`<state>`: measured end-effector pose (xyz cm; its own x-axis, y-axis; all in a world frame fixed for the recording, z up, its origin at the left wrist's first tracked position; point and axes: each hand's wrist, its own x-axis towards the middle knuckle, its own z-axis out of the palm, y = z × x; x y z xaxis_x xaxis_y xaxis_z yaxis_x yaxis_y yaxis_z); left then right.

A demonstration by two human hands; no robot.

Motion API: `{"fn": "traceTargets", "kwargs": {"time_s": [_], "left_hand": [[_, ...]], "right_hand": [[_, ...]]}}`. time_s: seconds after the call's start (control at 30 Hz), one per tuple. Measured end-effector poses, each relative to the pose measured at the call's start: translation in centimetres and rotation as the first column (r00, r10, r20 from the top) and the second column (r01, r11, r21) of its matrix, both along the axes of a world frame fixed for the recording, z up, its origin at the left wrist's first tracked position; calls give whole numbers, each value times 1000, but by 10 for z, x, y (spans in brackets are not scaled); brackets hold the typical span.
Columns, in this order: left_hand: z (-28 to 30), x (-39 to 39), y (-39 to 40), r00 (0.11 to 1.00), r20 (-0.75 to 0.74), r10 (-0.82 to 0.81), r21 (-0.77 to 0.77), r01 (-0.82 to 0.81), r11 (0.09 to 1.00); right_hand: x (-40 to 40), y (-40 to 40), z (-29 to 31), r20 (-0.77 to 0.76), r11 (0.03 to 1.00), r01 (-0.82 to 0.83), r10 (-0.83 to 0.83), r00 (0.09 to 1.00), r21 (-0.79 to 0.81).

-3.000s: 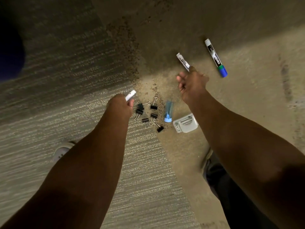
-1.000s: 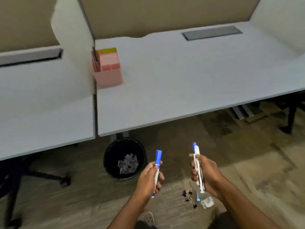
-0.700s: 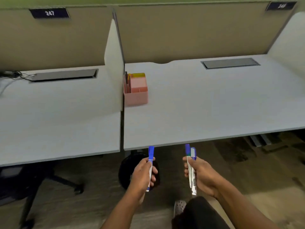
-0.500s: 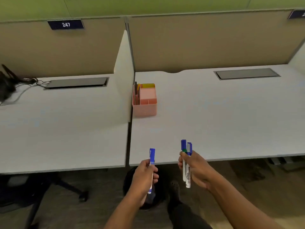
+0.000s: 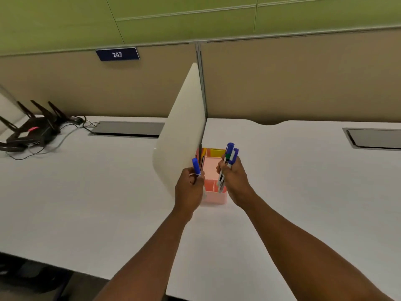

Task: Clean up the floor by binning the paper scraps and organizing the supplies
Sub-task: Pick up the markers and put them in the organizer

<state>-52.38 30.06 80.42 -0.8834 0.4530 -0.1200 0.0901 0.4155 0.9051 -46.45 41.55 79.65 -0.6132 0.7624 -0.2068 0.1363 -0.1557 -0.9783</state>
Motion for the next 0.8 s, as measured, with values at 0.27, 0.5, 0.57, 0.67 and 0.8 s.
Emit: {"fn": "traceTargets", "kwargs": {"time_s": [0.27,0.5,0.57,0.67,0.8], "left_hand": [[-37,-44,46,999,-33,-26,-244,17,970],[-60,-43,35,988,-54,-146,-439,108,892],[-58,-43,35,983,-70,-170,-447,121,886],[-54,-41,36,979,-66,-192,-461,141,876],[-50,-39,33,979,-89,-186,-465,124,877]], "right_hand": [[-57,24,-46,34,969,-160,170,985,-188],[-57,18,-69,45,938,-288,302,952,-195],[-58,18,-68,38,938,-299,310,950,-176],[-54,19,-66,23,935,-316,324,946,-161],[-41,19,-63,68,949,-301,307,949,-91]]}}
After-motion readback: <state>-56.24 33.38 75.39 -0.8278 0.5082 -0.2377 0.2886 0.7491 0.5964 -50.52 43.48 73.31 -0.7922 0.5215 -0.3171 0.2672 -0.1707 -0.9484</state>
